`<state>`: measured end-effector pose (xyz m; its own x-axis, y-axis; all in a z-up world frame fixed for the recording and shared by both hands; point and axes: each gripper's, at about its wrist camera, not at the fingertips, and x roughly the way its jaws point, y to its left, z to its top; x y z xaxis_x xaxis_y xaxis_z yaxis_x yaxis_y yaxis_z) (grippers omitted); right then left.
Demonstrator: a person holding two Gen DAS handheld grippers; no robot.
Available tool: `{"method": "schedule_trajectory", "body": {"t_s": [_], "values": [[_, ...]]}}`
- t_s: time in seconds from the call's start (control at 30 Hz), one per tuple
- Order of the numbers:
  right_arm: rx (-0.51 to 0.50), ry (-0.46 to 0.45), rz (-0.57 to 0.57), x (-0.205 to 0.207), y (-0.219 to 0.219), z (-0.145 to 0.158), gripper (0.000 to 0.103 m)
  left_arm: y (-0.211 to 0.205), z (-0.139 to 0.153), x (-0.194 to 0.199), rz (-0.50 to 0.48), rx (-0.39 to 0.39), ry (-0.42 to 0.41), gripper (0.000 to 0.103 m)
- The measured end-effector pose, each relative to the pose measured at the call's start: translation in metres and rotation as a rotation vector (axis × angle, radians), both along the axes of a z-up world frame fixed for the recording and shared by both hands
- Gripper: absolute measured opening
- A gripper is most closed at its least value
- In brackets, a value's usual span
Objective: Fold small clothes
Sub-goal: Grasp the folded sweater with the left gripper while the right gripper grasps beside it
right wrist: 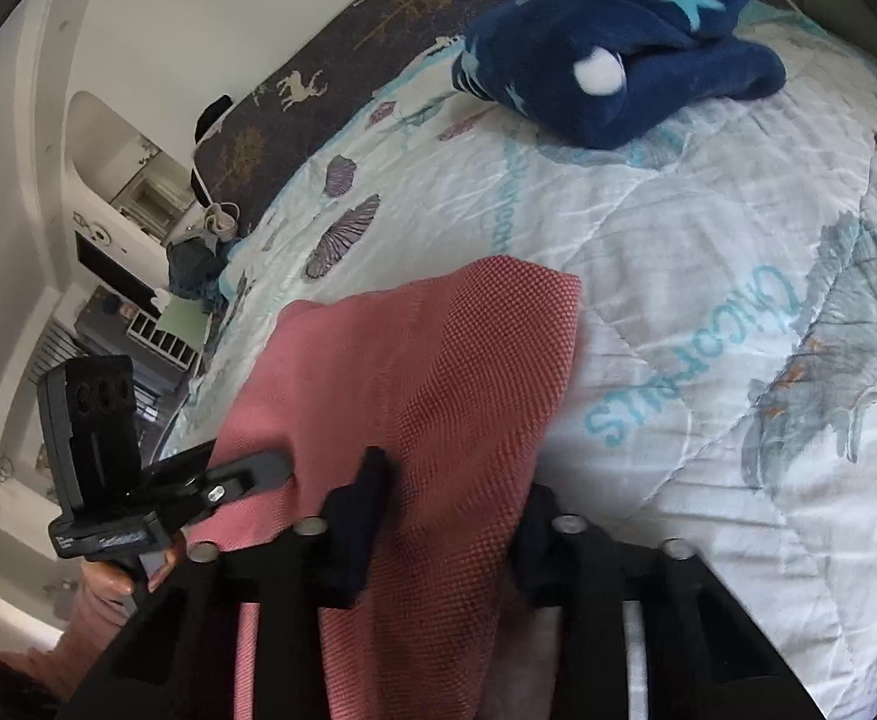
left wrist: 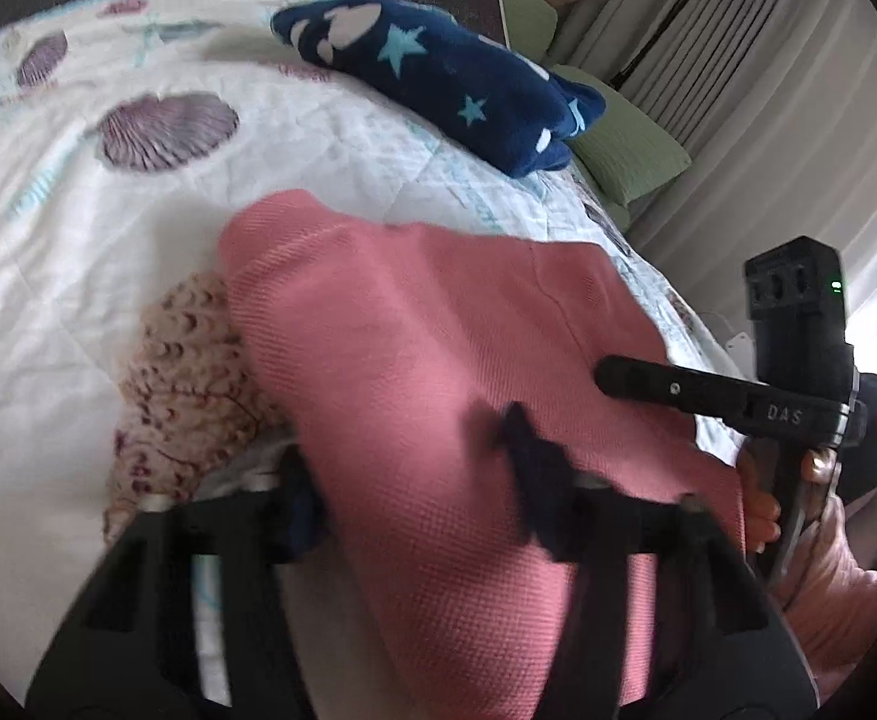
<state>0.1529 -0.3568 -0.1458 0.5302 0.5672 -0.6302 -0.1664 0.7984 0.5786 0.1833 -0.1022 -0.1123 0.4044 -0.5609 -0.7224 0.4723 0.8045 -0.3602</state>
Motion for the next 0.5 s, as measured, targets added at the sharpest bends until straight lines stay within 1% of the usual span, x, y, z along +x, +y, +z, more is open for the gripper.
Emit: {"method": "schedule_trajectory", "body": {"t_s": [0.03, 0.07, 0.1, 0.17, 0.3, 0.33, 0.5], "values": [[-0.010, -0.013, -0.001, -0.003, 0.002, 0.004, 0.022, 0.001, 0.004, -0.003, 0.000, 0.000, -0.014, 0.036], [-0.028, -0.037, -0.011, -0.008, 0.004, 0.011, 0.020, 0.001, 0.009, -0.006, 0.002, 0.002, -0.033, 0.033], [-0.036, -0.052, -0.016, -0.010, 0.006, 0.015, 0.019, 0.001, 0.014, -0.010, 0.002, 0.007, -0.051, 0.032], [-0.059, -0.115, -0.032, -0.024, 0.009, 0.034, 0.019, 0.000, 0.031, -0.022, 0.003, 0.022, -0.111, 0.030], [-0.114, -0.221, -0.059, -0.055, 0.012, 0.068, 0.018, -0.005, 0.070, -0.047, -0.014, 0.029, -0.226, 0.030], [-0.123, -0.247, -0.067, -0.064, 0.010, 0.078, 0.018, -0.007, 0.082, -0.057, -0.021, 0.025, -0.262, 0.030], [-0.155, -0.368, -0.118, -0.106, 0.001, 0.125, 0.018, -0.015, 0.125, -0.092, -0.053, -0.003, -0.383, 0.030]]}}
